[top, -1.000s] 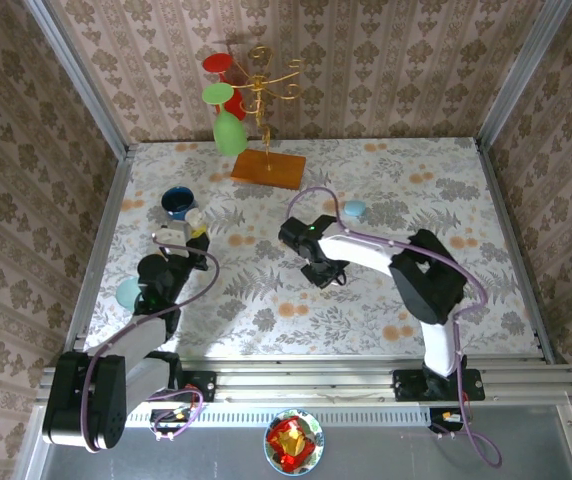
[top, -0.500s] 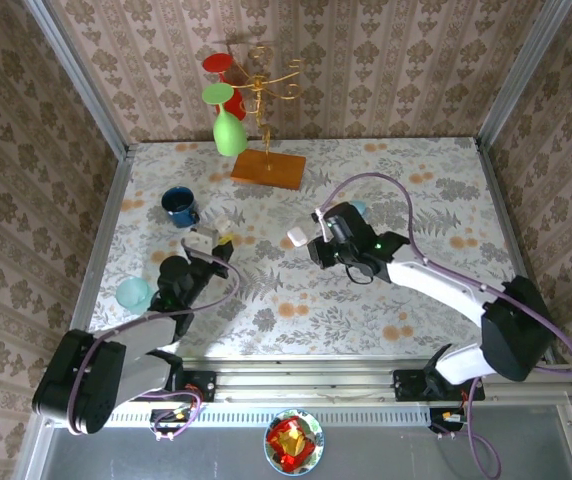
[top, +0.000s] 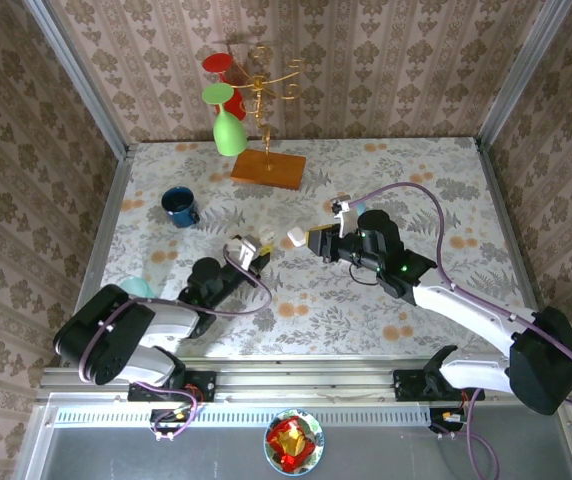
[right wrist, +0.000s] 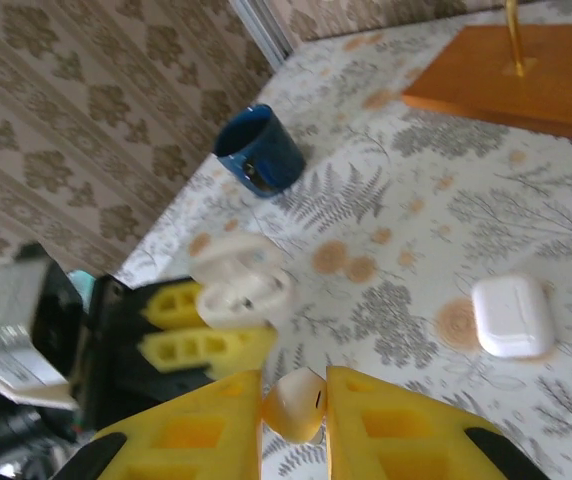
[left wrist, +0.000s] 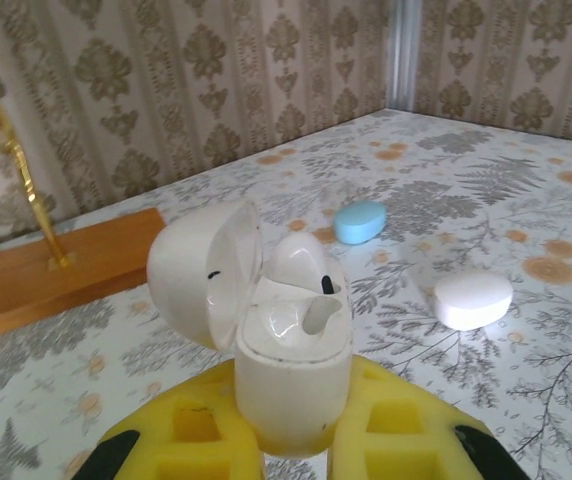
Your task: Insert the wireless bluetooth earbuds into the charging case
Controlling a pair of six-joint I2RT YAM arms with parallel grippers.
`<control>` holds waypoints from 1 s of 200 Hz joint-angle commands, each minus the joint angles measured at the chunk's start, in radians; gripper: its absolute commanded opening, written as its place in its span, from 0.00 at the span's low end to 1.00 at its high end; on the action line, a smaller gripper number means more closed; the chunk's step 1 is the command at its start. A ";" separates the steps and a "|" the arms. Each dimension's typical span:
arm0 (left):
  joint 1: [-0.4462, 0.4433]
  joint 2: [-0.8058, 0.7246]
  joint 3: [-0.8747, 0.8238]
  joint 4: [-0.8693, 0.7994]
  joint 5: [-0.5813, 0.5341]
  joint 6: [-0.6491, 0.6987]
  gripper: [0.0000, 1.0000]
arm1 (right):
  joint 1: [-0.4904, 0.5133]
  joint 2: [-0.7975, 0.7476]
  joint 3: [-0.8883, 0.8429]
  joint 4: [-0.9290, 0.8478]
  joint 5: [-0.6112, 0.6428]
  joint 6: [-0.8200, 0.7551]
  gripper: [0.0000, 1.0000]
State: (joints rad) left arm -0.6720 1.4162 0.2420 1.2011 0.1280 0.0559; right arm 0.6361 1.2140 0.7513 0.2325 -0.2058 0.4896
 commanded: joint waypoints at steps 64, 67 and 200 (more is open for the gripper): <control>-0.103 0.071 0.086 0.081 -0.056 0.115 0.05 | -0.004 0.052 0.006 0.177 -0.089 0.081 0.22; -0.103 0.072 0.088 0.081 -0.057 0.114 0.05 | -0.003 0.054 0.009 0.176 -0.090 0.082 0.22; -0.118 0.091 0.111 0.082 -0.042 0.114 0.05 | -0.003 0.131 0.070 0.149 -0.114 0.039 0.22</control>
State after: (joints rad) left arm -0.7773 1.4933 0.3237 1.2434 0.0780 0.1551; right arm 0.6365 1.3357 0.7788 0.3645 -0.3016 0.5533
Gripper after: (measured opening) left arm 0.140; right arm 0.225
